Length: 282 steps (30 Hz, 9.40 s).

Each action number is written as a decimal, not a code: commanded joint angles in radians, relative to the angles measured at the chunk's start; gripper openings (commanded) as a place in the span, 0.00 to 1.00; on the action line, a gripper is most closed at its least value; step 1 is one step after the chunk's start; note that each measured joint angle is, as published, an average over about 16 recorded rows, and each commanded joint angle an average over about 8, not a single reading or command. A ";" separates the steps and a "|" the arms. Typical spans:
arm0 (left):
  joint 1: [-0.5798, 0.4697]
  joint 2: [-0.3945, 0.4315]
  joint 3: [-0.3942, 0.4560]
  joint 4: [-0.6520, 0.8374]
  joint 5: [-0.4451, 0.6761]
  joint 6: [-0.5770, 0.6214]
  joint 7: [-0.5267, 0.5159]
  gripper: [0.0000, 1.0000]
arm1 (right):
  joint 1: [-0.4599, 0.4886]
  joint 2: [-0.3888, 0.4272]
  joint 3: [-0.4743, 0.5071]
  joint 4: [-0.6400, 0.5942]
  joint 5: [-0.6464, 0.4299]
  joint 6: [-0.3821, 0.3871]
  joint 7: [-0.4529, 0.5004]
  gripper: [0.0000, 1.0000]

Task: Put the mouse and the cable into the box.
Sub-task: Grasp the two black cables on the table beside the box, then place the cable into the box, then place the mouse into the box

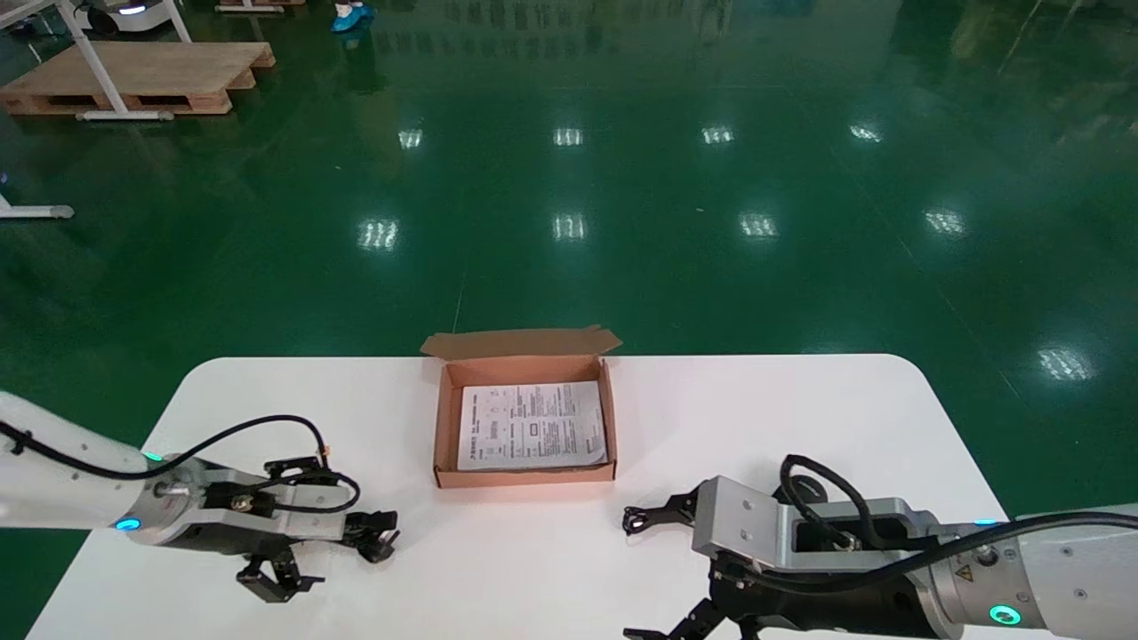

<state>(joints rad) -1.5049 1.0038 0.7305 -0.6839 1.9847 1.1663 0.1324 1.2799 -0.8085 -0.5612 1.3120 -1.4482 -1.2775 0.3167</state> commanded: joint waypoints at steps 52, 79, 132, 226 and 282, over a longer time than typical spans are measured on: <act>-0.081 0.102 0.038 0.296 0.054 -0.080 0.203 1.00 | 0.254 -0.536 -0.226 -0.937 -0.504 0.440 -0.402 1.00; -0.121 0.112 0.023 0.309 0.042 -0.117 0.217 1.00 | 0.244 -0.520 -0.248 -0.898 -0.496 0.443 -0.372 1.00; -0.113 0.122 0.027 0.324 0.040 -0.100 0.236 0.00 | 0.243 -0.518 -0.254 -0.891 -0.495 0.444 -0.364 0.00; -0.019 0.355 0.105 0.226 -0.370 -0.587 0.431 1.00 | 0.589 -0.374 -0.137 -0.844 -0.446 0.633 -0.371 0.00; -0.067 -0.016 0.143 -0.186 0.009 -0.692 -0.196 1.00 | 0.285 -0.565 -0.689 -0.463 -0.755 0.857 -0.035 1.00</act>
<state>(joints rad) -1.5726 0.9889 0.8726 -0.8654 1.9869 0.4737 -0.0569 1.5664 -1.3729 -1.2371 0.8566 -2.1928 -0.4255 0.2676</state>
